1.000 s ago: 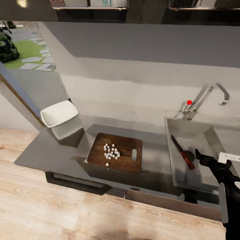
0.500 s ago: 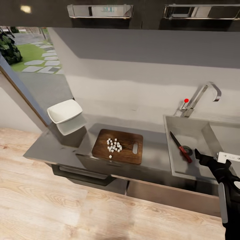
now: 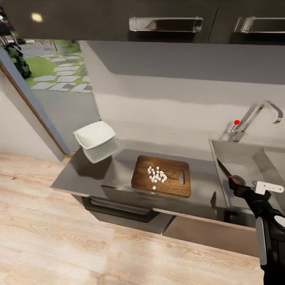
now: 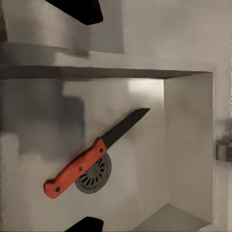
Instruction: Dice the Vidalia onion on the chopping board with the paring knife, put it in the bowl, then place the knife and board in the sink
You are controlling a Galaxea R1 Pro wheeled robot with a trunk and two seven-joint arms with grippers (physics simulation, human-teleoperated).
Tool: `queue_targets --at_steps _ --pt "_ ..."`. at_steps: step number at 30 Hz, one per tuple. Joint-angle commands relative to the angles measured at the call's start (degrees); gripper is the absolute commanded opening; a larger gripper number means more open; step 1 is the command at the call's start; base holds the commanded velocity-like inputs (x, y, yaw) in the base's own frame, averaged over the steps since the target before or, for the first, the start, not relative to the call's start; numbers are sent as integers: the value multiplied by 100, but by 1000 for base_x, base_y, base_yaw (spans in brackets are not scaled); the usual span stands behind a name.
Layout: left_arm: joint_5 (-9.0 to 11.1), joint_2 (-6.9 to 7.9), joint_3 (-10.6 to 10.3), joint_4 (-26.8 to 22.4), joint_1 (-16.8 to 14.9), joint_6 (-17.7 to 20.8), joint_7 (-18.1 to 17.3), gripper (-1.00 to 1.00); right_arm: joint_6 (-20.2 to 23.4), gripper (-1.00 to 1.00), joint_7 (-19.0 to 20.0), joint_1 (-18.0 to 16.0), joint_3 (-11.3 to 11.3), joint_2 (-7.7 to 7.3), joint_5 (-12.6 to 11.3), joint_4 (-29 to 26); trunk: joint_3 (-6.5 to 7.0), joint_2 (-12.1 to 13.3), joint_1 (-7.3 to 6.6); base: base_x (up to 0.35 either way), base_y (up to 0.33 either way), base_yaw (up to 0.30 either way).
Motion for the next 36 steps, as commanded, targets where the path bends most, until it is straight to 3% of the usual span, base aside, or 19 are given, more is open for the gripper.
queue_targets --at_steps 1,21,29,31,36 --pt "59 10 -43 -5 0 -12 26 100 33 100 46 -4 -11 4 37 -8 1 -9 4 0 316 0" --pt "59 10 -52 -7 0 -16 34 100 33 100 46 0 -11 107 59 21 187 -9 4 119 302 0" --pt "59 10 -52 -3 0 -13 37 100 33 100 46 3 -5 113 75 185 239 -9 4 40 73 0" --pt "59 10 -52 -4 0 -12 41 100 33 100 46 6 -2 118 214 312 241 -9 4 1 2 0" --pt "59 10 -52 -3 0 -12 43 100 50 100 66 4 4 366 1039 386 241 -9 4 0 0 0"
